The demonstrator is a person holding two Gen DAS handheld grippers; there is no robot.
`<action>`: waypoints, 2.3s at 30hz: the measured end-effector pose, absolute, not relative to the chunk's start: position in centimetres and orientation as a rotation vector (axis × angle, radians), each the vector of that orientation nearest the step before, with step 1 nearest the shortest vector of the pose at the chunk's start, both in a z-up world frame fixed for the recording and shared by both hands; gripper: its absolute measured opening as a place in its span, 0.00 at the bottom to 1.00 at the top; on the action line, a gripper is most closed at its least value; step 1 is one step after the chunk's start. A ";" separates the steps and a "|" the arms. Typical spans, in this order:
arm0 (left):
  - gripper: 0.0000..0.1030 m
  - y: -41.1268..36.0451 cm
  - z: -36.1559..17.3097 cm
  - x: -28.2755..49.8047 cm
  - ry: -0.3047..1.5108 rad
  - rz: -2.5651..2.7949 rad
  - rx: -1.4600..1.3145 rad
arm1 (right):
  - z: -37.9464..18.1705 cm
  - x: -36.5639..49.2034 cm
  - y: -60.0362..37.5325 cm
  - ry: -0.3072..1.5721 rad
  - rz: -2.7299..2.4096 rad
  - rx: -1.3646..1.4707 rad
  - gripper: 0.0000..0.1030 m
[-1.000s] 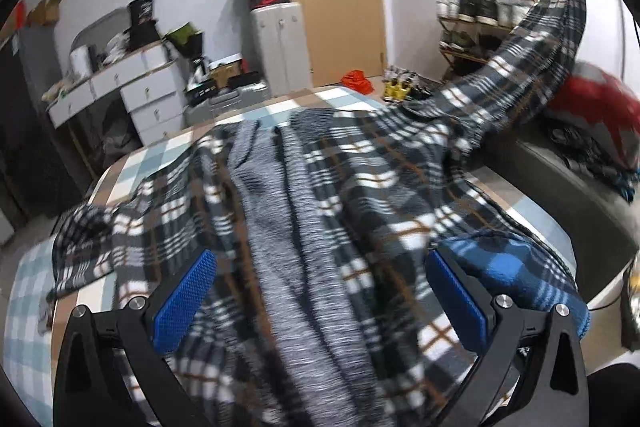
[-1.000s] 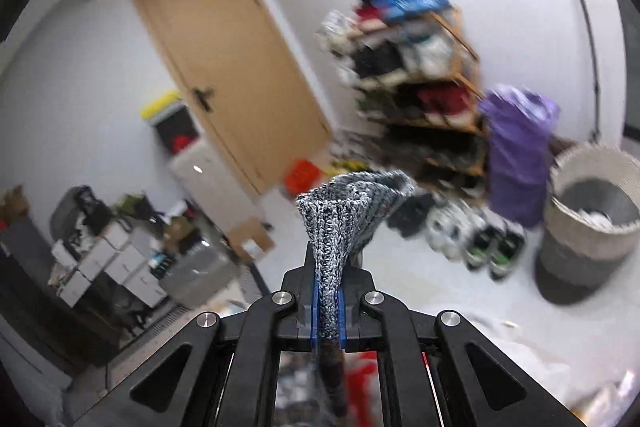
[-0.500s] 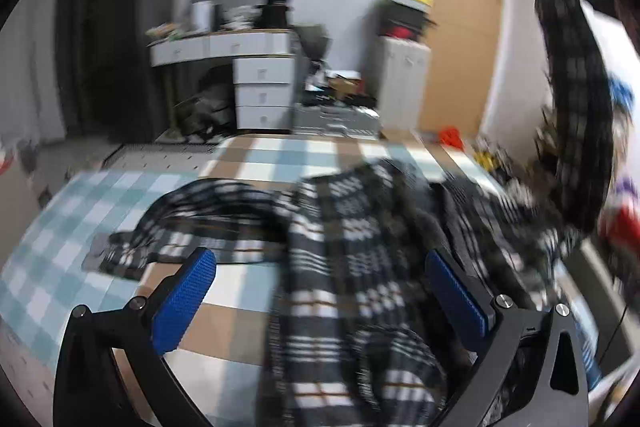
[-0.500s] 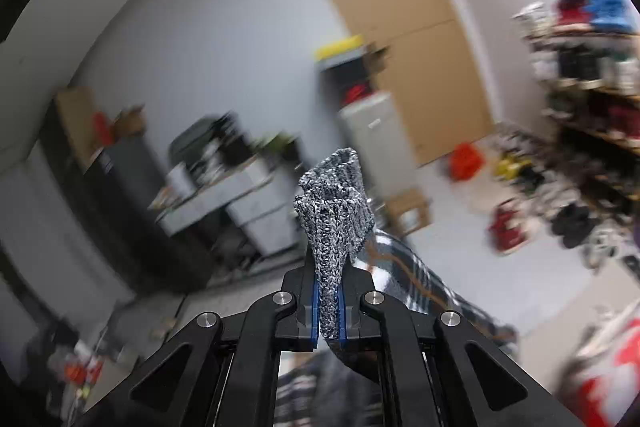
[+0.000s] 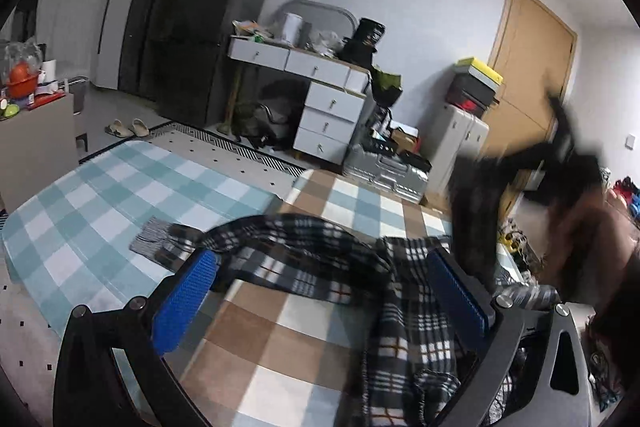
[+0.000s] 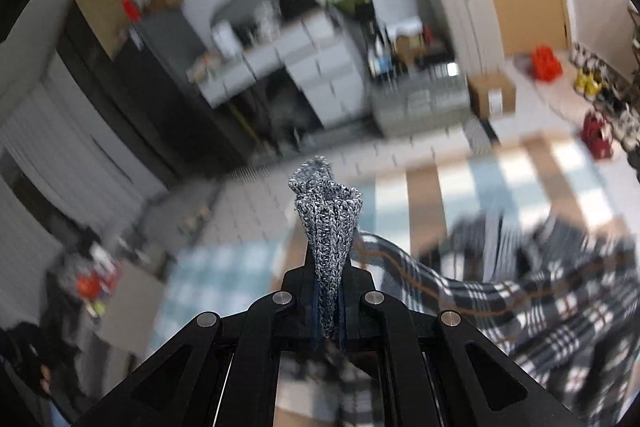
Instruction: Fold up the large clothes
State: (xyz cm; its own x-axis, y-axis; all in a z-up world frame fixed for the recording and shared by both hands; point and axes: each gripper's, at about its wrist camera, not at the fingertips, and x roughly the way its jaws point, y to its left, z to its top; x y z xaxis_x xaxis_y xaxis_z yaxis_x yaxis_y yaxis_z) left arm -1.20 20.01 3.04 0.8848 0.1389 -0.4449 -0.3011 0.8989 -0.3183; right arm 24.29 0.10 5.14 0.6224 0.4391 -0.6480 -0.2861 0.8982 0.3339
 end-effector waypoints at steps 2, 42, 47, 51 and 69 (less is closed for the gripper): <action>0.99 21.0 2.9 -1.2 0.425 0.234 -0.418 | 0.4 24.0 1.7 0.863 0.430 0.151 0.06; 0.99 13.2 -0.4 4.2 0.597 0.167 -0.212 | -9.8 23.0 -24.7 1.175 0.086 -0.244 0.88; 0.99 12.3 -0.6 4.7 0.622 0.168 -0.176 | -9.5 21.7 -25.3 1.100 0.089 -0.251 0.89; 0.99 12.3 -0.3 4.3 0.600 0.183 -0.166 | -4.1 20.5 -25.5 0.910 0.094 -0.151 0.88; 0.99 13.2 0.0 4.1 0.573 0.214 -0.158 | -2.8 19.3 -25.1 0.824 0.071 0.063 0.98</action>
State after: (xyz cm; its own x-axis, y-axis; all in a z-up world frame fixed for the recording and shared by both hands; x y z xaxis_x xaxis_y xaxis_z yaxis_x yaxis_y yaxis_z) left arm 4.06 13.22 0.00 0.8190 0.1560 -0.5522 -0.2433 0.9659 -0.0880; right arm 19.33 -25.14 -2.82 0.6773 0.0874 -0.7305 -0.0388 0.9958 0.0832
